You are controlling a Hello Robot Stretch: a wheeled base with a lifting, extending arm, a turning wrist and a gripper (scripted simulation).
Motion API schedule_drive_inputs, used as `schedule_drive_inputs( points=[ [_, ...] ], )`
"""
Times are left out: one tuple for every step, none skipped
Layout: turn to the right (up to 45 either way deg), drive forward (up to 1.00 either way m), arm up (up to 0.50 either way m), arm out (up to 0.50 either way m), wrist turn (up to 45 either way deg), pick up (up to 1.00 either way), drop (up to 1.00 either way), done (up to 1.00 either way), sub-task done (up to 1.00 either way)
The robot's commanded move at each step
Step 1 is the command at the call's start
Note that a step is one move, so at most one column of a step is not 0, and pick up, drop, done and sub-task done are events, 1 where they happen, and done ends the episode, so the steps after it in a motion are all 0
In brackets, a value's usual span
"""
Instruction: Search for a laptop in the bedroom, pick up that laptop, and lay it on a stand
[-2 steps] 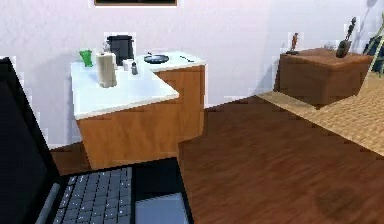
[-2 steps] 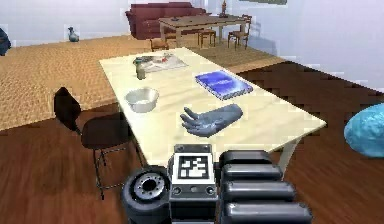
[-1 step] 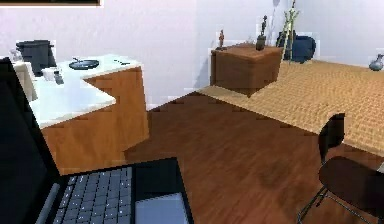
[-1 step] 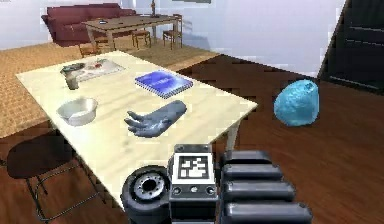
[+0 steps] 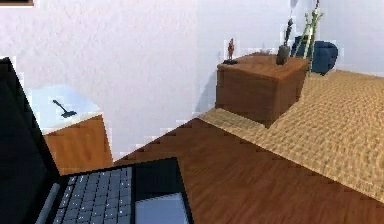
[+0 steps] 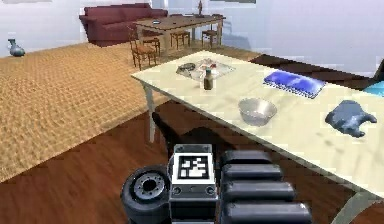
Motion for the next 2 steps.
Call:
schedule_drive_inputs(
  points=[
    [6.0, 0.0, 0.0, 0.0, 0.0, 0.0, 0.0, 0.0, 0.0],
    [0.0, 0.3, 0.0, 0.0, 0.0, 0.0, 0.0, 0.0, 0.0]
  ],
)
